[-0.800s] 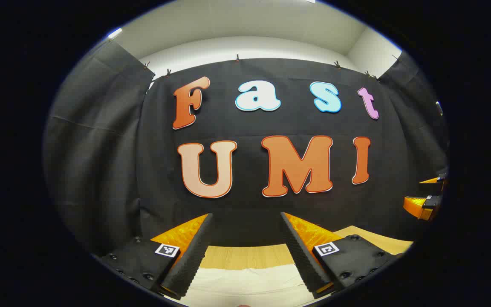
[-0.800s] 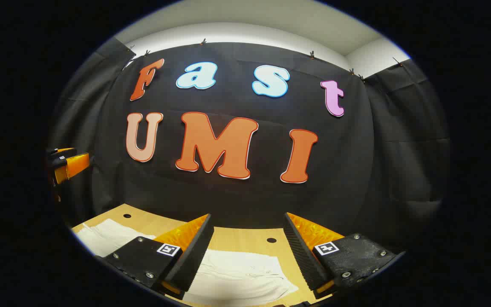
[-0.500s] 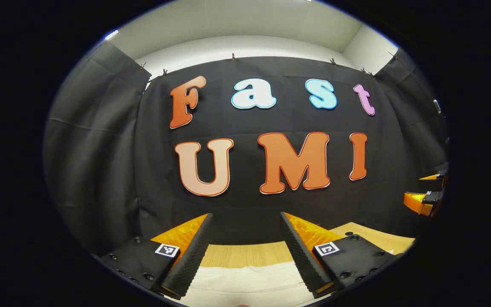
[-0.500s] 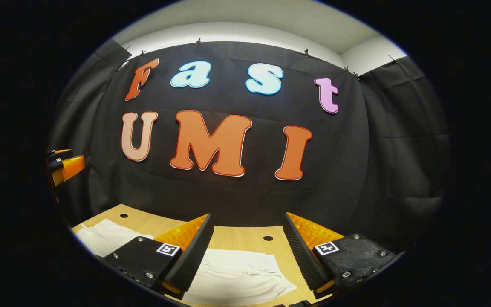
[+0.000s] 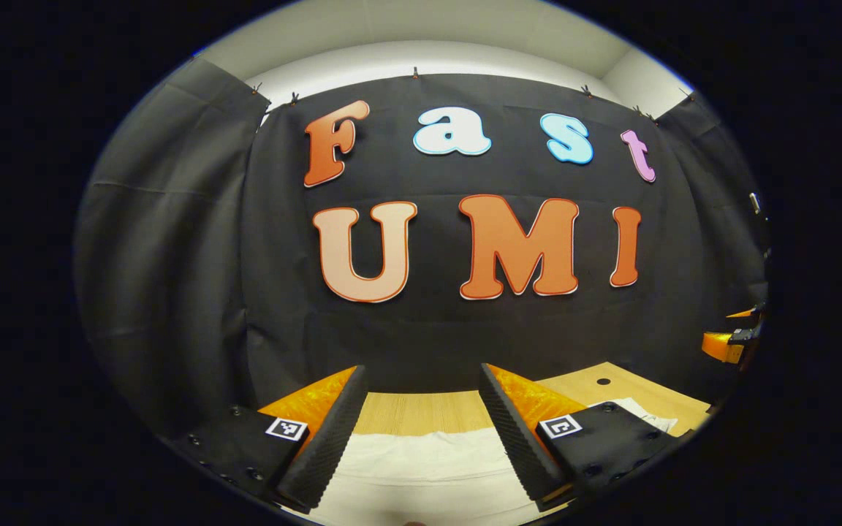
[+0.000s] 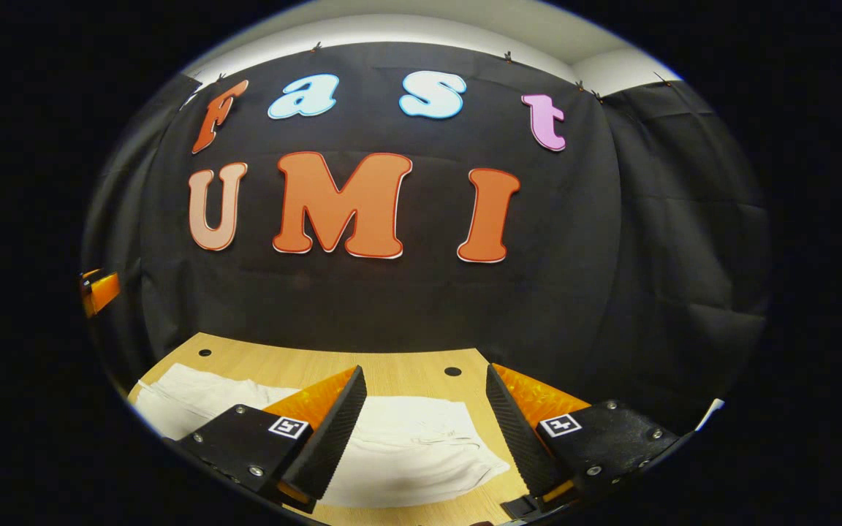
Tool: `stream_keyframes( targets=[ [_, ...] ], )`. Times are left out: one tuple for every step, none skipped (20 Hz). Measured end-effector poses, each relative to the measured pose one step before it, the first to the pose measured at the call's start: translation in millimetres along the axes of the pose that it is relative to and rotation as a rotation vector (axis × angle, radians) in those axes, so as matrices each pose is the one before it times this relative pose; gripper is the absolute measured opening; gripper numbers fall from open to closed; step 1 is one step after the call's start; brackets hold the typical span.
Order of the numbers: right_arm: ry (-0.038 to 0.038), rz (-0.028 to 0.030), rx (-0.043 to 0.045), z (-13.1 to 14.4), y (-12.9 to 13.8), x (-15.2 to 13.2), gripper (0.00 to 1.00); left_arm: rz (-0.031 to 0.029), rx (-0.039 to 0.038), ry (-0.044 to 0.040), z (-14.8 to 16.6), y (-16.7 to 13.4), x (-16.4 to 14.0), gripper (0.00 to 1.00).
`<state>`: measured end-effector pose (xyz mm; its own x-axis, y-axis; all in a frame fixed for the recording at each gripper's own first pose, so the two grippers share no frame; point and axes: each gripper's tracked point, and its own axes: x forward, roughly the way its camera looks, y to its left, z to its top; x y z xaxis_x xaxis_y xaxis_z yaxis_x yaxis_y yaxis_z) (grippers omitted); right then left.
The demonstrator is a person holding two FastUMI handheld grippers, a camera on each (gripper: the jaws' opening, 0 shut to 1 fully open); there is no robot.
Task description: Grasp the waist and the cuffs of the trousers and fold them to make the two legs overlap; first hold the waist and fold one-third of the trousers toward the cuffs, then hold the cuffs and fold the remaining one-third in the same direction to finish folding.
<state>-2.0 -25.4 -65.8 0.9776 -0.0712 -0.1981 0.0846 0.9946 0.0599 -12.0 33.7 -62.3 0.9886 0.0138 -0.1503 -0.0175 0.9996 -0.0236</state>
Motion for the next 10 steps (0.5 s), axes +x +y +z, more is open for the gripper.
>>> stream_keyframes(
  targets=[
    [0.02294,-0.00599,0.00837,-7.29,-1.35,-0.07,0.99,0.00308,-0.0184,0.02039,-8.45,5.0,-1.35,0.99],
    [0.02143,-0.00716,0.00658,-9.02,-2.44,0.11,0.99,-0.00515,-0.02669,0.0311,-12.29,2.45,-2.14,0.99],
    [0.01816,-0.00608,0.00906,-5.11,-1.03,0.51,0.99,0.00125,-0.02959,0.02883,-9.53,5.11,-0.25,1.0],
    [0.02522,-0.00337,0.01424,-8.11,-0.71,0.95,0.99,0.00961,-0.01839,0.03084,-10.84,10.74,-0.96,0.99],
    [0.02142,0.0011,0.01689,-6.19,0.52,0.45,0.99,0.02185,-0.00728,0.02698,-9.54,13.22,-0.72,1.0],
    [0.02159,-0.0021,0.01826,-6.17,0.82,1.17,0.99,0.03179,-0.00352,0.02489,-9.37,14.81,0.98,1.0],
    [0.02253,-0.00241,0.01531,-5.18,-1.18,2.01,0.99,0.02716,-0.01088,0.02405,-7.35,14.88,-0.08,1.0],
    [0.02854,-0.01607,-0.00006,-10.28,-2.31,3.16,0.99,0.02042,-0.03103,0.03045,-12.07,14.93,-0.46,0.99],
    [0.02674,-0.0137,-0.00263,-9.31,-4.17,3.51,0.99,0.01577,-0.03315,0.04431,-12.19,12.99,1.33,0.99],
    [0.03173,-0.00604,0.00589,-10.28,-2.51,2.39,0.99,0.027,-0.02425,0.05181,-16.65,15.95,2.22,0.98]
  ],
)
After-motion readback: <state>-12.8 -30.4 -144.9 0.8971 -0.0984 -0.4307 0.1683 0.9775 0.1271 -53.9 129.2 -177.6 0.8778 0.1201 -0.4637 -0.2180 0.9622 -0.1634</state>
